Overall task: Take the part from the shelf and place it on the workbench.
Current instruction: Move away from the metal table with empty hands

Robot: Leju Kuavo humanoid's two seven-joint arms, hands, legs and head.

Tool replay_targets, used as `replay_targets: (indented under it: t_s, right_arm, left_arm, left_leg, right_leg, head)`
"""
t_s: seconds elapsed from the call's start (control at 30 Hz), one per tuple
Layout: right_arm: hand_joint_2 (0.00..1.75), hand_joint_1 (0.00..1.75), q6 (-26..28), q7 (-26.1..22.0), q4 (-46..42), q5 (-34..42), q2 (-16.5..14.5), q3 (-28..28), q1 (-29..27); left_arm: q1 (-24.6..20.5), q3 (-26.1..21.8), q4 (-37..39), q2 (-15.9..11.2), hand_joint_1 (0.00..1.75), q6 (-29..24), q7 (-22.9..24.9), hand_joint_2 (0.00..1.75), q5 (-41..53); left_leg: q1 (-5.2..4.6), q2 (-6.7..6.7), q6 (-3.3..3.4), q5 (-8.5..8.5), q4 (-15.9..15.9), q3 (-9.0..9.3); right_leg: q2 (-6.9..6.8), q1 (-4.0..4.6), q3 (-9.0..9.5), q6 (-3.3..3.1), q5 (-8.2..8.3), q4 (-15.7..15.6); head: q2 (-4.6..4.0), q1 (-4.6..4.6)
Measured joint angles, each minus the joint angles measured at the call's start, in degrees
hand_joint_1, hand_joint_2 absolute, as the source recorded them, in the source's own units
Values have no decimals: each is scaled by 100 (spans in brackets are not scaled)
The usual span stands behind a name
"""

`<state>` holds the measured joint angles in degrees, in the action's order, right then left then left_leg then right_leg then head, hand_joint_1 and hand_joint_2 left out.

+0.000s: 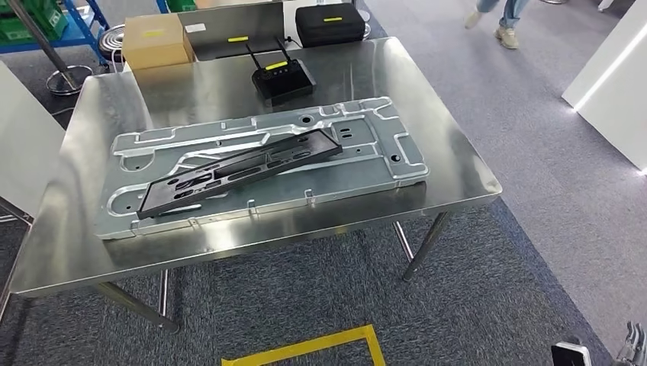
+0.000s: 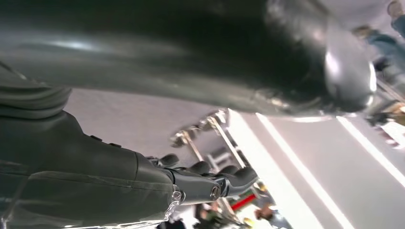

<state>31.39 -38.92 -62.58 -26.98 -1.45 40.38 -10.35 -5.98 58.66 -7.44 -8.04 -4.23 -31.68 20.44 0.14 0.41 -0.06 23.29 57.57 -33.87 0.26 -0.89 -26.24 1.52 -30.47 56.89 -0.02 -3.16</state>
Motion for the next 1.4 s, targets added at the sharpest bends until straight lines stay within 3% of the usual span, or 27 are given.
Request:
replay_targets:
  t_s: [0.07,0.1,0.17,0.23,0.27,0.33,0.4,0.47,0.53,0.6,0.67,0.73,0.77,0.8,0.83,0.87,0.9,0.97,1.0,1.03,1.1,1.13,1.23,1.27,1.3,1.33,1.4]
  right_arm:
    - [0,0,-223,14,525,24,5,178,146]
    - [0,0,-379,22,885,19,8,317,266]
    - [0,0,-581,70,1695,-74,14,648,496]
    - [0,0,-570,274,2425,-277,18,874,641]
    - [0,0,-540,453,2737,-393,22,935,705]
    - [0,0,-518,908,3266,-613,36,1015,816]
    - [0,0,-523,1361,3685,-779,45,1066,906]
    - [0,0,-547,1755,4048,-908,54,1099,980]
    - [0,0,-614,2083,4304,-1031,54,1114,1008]
    - [0,0,-720,2286,4480,-1145,49,1115,1022]
    - [0,0,-800,2383,4607,-1226,49,1115,1037]
    - [0,0,-841,2430,4677,-1268,53,1115,1053]
    - [0,0,-857,2444,4706,-1280,56,1115,1065]
    - [0,0,-874,2453,4731,-1290,57,1115,1075]
    - [0,0,-897,2459,4752,-1297,58,1115,1083]
    - [0,0,-930,2474,4767,-1301,60,1115,1092]
    - [0,0,-981,2499,4777,-1310,62,1115,1108]
    - [0,0,-1128,2578,4798,-1338,66,1114,1159]
    - [0,0,-1199,2610,4812,-1363,66,1109,1182]
    - [0,0,-1252,2634,4828,-1382,66,1105,1196]
    - [0,0,-1295,2658,4859,-1411,64,1096,1206]
    - [0,0,-1299,2668,4870,-1416,64,1095,1208]
    - [0,0,-1301,2675,4888,-1420,64,1094,1209]
    - [0,0,-1301,2676,4894,-1420,64,1094,1207]
    - [0,0,-1301,2676,4902,-1420,64,1094,1207]
    - [0,0,-1301,2676,4909,-1420,64,1094,1207]
    - [0,0,-1301,2676,4919,-1420,64,1094,1211]
  left_arm:
    - [1,4,1,1,0,8,25,0,-2]
    - [4,9,1,2,0,13,46,0,-1]
    - [2,26,1,5,0,10,91,0,12]
    - [-1,45,1,10,0,-22,126,0,24]
    - [0,52,1,14,0,-41,138,0,24]
    - [-5,59,1,25,0,-80,155,0,24]
    - [-22,66,1,38,0,-110,165,0,24]
    - [-62,83,1,50,0,-130,173,0,35]
    - [-103,96,1,61,0,-139,179,0,50]
    - [-112,98,1,74,0,-141,184,0,52]
    - [-119,101,1,86,0,-140,189,0,58]
    - [-124,102,1,94,0,-140,193,0,69]
    - [-121,103,1,98,0,-141,193,0,73]
    - [-118,103,1,103,0,-141,193,0,74]
    - [-117,103,1,110,0,-142,193,0,74]
    - [-115,103,1,118,0,-144,193,0,74]
    - [-115,103,1,125,0,-146,193,0,74]
    - [-117,104,1,132,0,-154,195,0,75]
    - [-119,105,1,133,0,-155,196,0,76]
    - [-119,107,1,134,0,-156,197,0,77]
    - [-110,112,1,135,0,-155,199,0,78]
    - [-106,117,1,136,0,-154,199,0,85]
    - [-118,136,1,138,0,-154,202,0,119]
    - [-122,140,1,138,0,-154,202,0,124]
    - [-123,142,1,138,0,-154,202,0,124]
    - [-122,144,1,139,0,-154,202,0,124]
    - [-130,146,1,139,0,-154,202,0,124]
  left_leg:
    - [15,3,-80,-53,-5,-33]
    - [26,0,-104,34,57,-82]
    - [44,-8,-128,530,511,-252]
    - [44,-9,-146,1069,1251,-428]
    - [44,-9,-150,1154,1527,-442]
    - [41,-9,-123,959,1547,-211]
    - [14,22,-45,747,870,377]
    - [-37,111,30,816,77,930]
    - [-79,139,87,854,-233,1078]
    - [-73,89,157,699,-262,988]
    - [-56,39,213,510,-300,830]
    - [-58,-34,224,342,-290,611]
    - [-55,-74,214,260,-276,498]
    - [-50,-113,198,179,-254,381]
    - [-42,-140,183,111,-224,268]
    - [-34,-165,165,49,-188,157]
    - [-26,-183,142,-5,-143,55]
    - [-25,-220,74,-100,-56,-90]
    - [-25,-231,34,-148,-32,-130]
    - [-26,-241,-6,-198,-27,-153]
    - [-10,-229,-71,-195,0,-207]
    - [-2,-202,-96,-42,114,-267]
    - [23,-115,-159,820,1072,-548]
    - [26,-107,-178,977,1435,-605]
    - [26,-102,-185,985,1671,-594]
    - [26,-97,-179,869,1723,-491]
    - [19,-80,-123,577,1210,29]
  right_leg:
    - [-5,8,-75,-116,94,-26]
    - [-12,9,-133,-173,164,-38]
    - [-36,20,-286,-257,313,-58]
    - [-49,53,-470,-293,445,-43]
    - [-53,72,-567,-301,511,-27]
    - [-55,111,-765,-305,629,18]
    - [-67,142,-936,-298,734,77]
    - [-105,161,-1029,-269,833,123]
    - [-167,145,-1041,-209,939,113]
    - [-181,114,-1070,-131,909,128]
    - [-128,90,-1184,-62,439,461]
    - [-94,67,-1326,-19,-184,1194]
    - [-92,58,-1352,-4,-322,1533]
    - [-91,49,-1310,6,-307,1741]
    - [-89,38,-1176,15,-168,1743]
    - [-80,27,-945,23,4,1545]
    - [-48,15,-615,26,103,1159]
    - [34,23,4,-1,12,274]
    - [66,37,173,-31,-79,-9]
    - [71,57,219,-71,-121,-131]
    - [29,58,138,-170,-39,-136]
    - [2,55,80,-223,26,-139]
    - [-70,73,-162,-303,234,-137]
    - [-88,87,-258,-304,302,-127]
    - [-105,100,-359,-303,369,-110]
    - [-121,114,-463,-299,432,-87]
    - [-145,137,-661,-284,544,-24]
  head:
    - [0,-2]
    - [0,-3]
    - [0,-3]
    - [0,-3]
    - [0,-3]
    - [0,-3]
    - [0,-4]
    - [0,-3]
    - [0,-3]
    - [0,-4]
    - [0,-4]
    - [0,-3]
    - [0,-3]
    - [0,-3]
    - [0,-4]
    - [0,-4]
    - [0,-4]
    - [0,-5]
    - [0,-5]
    - [0,-5]
    - [0,-4]
    - [0,-5]
    - [0,-4]
    - [0,-4]
    - [0,-4]
    - [0,-5]
    - [0,-5]
